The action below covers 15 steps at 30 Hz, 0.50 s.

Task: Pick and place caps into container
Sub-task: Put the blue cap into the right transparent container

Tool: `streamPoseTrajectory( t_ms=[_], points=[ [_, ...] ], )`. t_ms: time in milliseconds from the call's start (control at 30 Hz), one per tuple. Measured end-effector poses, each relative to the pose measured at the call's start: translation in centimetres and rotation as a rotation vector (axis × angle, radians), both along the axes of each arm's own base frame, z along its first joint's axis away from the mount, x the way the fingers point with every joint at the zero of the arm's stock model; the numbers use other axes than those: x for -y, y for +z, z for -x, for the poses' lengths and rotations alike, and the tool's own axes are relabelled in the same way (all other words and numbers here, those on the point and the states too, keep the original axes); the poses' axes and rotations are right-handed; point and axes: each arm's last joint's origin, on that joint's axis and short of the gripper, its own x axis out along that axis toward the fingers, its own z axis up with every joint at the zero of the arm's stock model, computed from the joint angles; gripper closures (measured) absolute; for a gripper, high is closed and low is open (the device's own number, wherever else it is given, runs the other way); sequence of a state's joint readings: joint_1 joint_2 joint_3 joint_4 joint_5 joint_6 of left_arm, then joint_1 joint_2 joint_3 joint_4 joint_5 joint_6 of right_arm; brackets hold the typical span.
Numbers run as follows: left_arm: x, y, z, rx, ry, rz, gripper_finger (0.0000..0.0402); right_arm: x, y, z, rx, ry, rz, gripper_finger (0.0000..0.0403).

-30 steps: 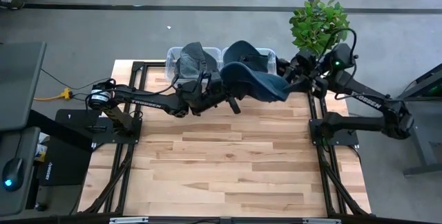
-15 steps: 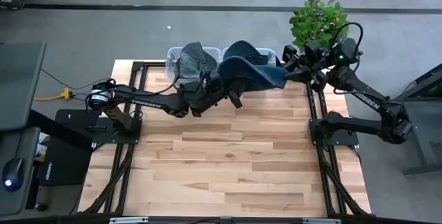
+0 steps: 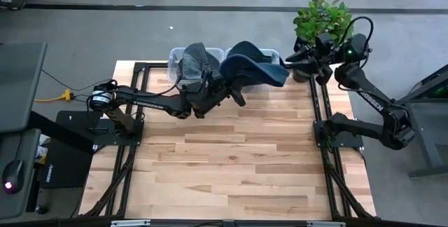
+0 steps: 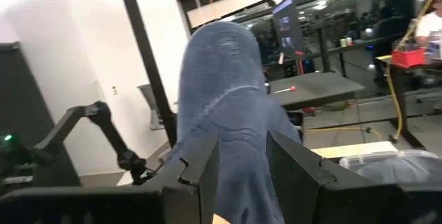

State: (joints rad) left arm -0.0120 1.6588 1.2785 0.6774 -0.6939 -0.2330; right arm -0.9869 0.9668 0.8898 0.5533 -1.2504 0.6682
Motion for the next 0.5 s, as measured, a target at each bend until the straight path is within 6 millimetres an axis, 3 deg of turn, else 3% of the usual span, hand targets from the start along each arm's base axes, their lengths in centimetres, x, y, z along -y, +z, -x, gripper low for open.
streamPoseTrajectory(
  t_ms=[333,500],
  points=[
    [-0.23,-0.16,0.17,0.011,0.094,0.054,0.0401,0.59,0.24,0.54,0.041,-0.103,0.001,0.0288],
    [-0.51,-0.36,0.16,0.01,0.112,0.079,0.0401,0.19,0.44,0.49,0.086,-0.126,0.134,0.0288]
  ],
)
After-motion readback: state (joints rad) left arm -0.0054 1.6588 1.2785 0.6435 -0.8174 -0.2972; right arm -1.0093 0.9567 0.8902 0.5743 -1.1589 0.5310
